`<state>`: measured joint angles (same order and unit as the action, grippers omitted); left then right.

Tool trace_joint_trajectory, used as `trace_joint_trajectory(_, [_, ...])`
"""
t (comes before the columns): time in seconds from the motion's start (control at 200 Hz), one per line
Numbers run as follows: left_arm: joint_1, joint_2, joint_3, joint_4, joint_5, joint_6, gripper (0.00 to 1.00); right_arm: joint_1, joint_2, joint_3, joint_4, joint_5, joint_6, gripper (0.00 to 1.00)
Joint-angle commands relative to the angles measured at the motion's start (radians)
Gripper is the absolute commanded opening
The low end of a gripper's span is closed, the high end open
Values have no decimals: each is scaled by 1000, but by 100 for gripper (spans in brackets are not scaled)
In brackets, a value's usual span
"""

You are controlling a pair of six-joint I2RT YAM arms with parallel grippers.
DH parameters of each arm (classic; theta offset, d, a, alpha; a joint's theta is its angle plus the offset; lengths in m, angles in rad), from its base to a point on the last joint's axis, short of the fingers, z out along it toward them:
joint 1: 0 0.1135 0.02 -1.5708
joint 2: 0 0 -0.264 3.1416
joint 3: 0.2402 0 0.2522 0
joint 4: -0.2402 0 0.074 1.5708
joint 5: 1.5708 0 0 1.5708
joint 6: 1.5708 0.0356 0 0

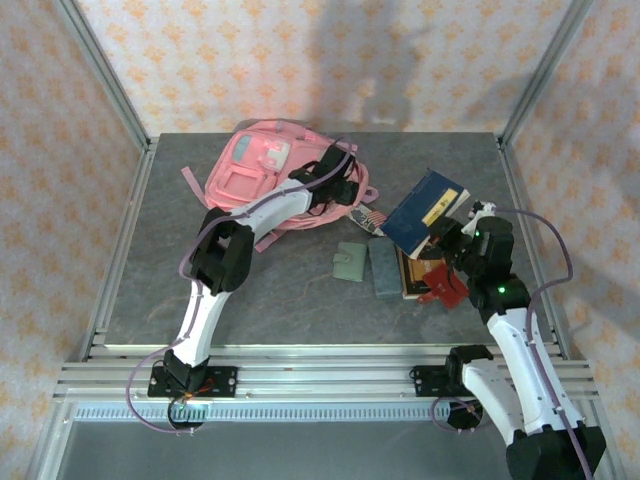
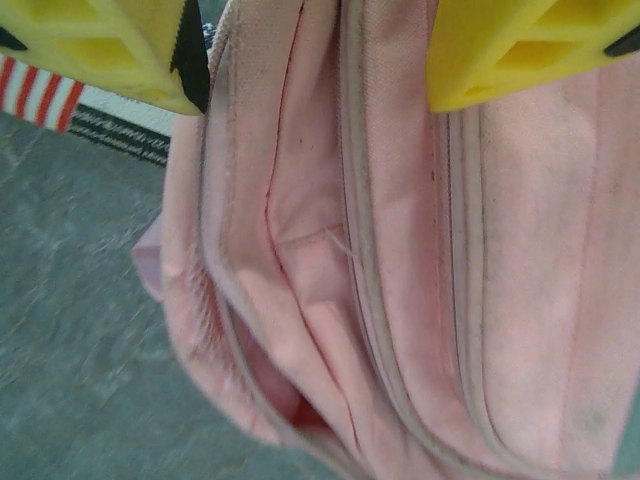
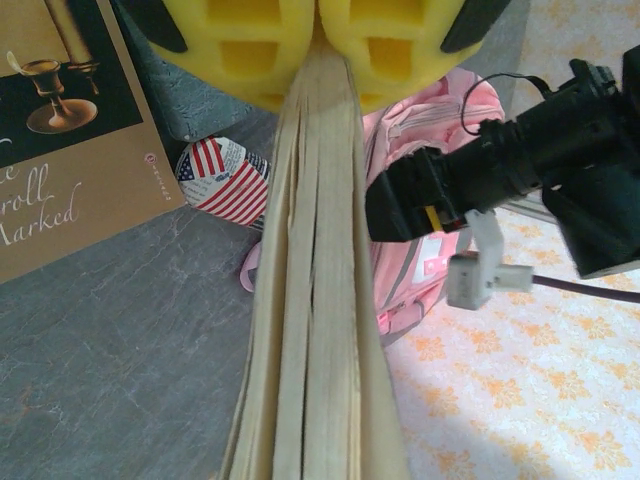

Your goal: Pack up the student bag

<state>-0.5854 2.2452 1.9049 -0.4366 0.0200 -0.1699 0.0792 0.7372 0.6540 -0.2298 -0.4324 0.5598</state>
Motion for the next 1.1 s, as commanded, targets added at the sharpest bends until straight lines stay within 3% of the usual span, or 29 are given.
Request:
trace_joint_trajectory(0.0, [-19,16,44,-80,-54,35,56,-8,-23,9,28,22,-12,0])
trace_joint_trajectory(0.13, [-19,16,7,-54,-62,42,44,-7,-22,3,39,19,-8,0])
trace_joint_trajectory(0.255, [-21,24,-6,-50,-61,46,43,-7,-22,-6,50,14,0,0])
trace_joint_trajectory(0.335, [-23,28,-16,-43,-86,55,27,-7,-21,-15,59,5,7,0])
trace_joint_trajectory(0.43, [-24,31,-15,-47,-111,69,0,-7,-21,-23,67,-5,15,0])
trace_joint_trajectory(0.731, [-24,-130,-82,-10,-139,89,0,-7,-1,-39,103,-56,33,0])
trace_joint_trajectory(0.906, [-24,-278,-114,-12,-155,105,0,-7,51,-40,187,-173,61,0])
trace_joint_trajectory(1.096, [-19,-391,-131,-36,-74,119,0,-3,113,-42,290,-256,113,0])
